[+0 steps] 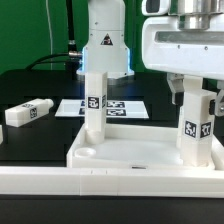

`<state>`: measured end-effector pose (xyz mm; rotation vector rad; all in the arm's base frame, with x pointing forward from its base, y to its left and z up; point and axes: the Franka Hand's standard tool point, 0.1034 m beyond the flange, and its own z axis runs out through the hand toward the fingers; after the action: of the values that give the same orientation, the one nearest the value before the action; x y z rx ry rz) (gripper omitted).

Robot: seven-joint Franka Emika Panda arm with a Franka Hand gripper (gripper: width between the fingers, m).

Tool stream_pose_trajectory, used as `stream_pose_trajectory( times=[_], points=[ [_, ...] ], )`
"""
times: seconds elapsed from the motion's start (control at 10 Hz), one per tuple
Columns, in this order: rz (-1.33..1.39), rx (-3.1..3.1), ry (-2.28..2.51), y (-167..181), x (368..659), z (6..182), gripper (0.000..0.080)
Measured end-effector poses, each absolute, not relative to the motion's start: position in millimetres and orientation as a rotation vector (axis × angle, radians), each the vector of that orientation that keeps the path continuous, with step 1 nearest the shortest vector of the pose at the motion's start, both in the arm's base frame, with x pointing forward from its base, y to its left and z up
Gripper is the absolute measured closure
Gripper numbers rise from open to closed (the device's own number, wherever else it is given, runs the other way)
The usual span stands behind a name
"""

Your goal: Assemble desk

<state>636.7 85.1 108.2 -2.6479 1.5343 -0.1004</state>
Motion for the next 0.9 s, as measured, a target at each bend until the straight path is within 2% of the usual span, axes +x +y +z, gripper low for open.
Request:
stream_pose_trajectory(
  times=[0.1,0.2,0.9],
  points=[
    [-0.101,-2.665,1.511,85.1,636.5,108.1,0.0180],
    [-0.090,-2.710,1.444,87.6,634.3,107.1,0.0156],
    [-0.096,-3.045,0.576,91.2,631.9,106.6,0.0150]
  ],
)
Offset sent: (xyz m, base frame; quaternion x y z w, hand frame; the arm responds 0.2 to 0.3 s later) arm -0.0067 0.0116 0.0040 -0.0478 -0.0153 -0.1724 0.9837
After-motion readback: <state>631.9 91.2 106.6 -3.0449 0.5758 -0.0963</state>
